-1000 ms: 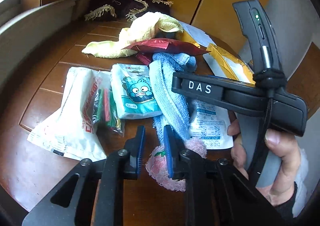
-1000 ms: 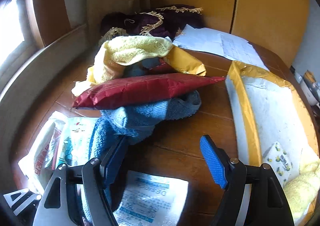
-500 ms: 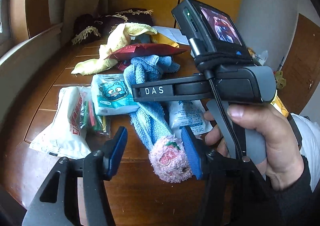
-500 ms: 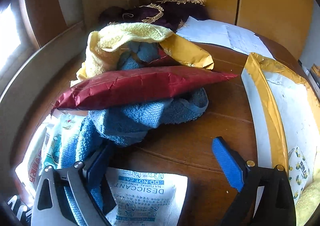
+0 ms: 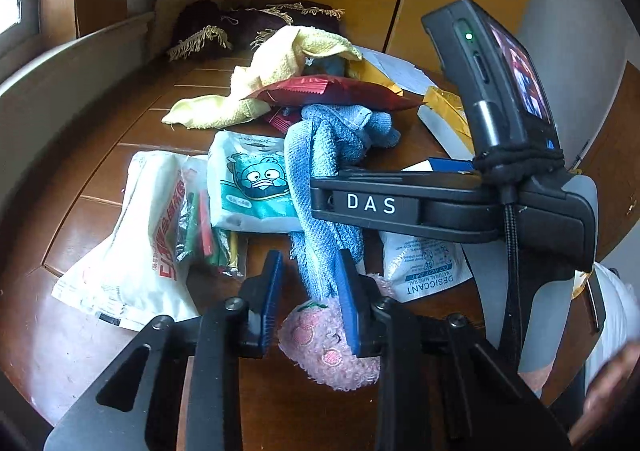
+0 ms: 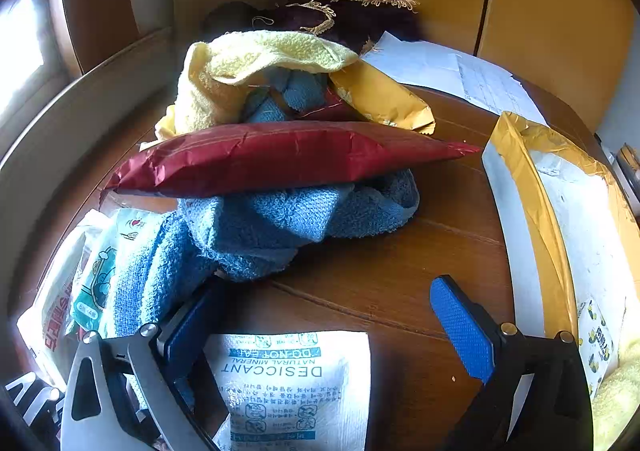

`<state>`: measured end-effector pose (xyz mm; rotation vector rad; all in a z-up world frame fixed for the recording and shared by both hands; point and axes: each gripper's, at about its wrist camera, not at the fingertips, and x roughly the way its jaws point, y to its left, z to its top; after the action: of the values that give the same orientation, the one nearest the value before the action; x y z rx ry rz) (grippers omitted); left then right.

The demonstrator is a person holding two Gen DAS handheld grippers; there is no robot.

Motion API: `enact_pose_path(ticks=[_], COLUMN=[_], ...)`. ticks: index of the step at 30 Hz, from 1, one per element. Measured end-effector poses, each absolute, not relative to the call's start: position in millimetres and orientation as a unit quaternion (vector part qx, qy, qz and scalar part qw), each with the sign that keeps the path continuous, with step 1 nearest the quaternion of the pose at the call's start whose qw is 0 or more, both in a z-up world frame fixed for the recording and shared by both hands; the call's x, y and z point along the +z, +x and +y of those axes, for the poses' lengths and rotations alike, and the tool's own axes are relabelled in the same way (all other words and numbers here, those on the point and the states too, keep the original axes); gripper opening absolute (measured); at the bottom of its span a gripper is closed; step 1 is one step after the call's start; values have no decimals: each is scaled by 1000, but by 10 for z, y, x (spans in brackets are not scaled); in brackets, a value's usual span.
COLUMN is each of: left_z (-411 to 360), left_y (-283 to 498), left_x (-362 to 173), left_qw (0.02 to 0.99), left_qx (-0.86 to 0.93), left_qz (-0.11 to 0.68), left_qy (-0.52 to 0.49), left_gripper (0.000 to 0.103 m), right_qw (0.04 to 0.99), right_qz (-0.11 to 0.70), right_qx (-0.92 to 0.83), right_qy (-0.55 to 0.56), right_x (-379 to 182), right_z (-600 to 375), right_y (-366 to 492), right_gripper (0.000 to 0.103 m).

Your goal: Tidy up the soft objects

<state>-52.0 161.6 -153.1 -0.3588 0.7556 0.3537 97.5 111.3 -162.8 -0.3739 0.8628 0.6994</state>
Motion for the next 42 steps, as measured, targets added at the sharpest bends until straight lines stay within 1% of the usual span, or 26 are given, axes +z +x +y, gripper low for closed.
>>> enact_pose_path(ticks=[10,19,38,42], left_z=[1555,1549,1568,1550], left_y=[-525,-527,-530,-525], left_x=[-1544,-1540,-1540,-1539], left_qw=[906,905,906,907], left_qx=[180,191,184,180], left_qz=[348,345,344,343], left_qy=[-159,-160,-165,-164], left_gripper=[25,27,28,30], right_qw=[833,833,833,833], right_qz=[407,407,407,407], right_qx=[331,332,332,333], right_qy=[-177,-176,-176,-176], right_x=[-1628,-1628,-1629,-1631], right_z=[1114,1111,1107,1105], right_y=[977,978,976,977], right_gripper=[103,103,103,103])
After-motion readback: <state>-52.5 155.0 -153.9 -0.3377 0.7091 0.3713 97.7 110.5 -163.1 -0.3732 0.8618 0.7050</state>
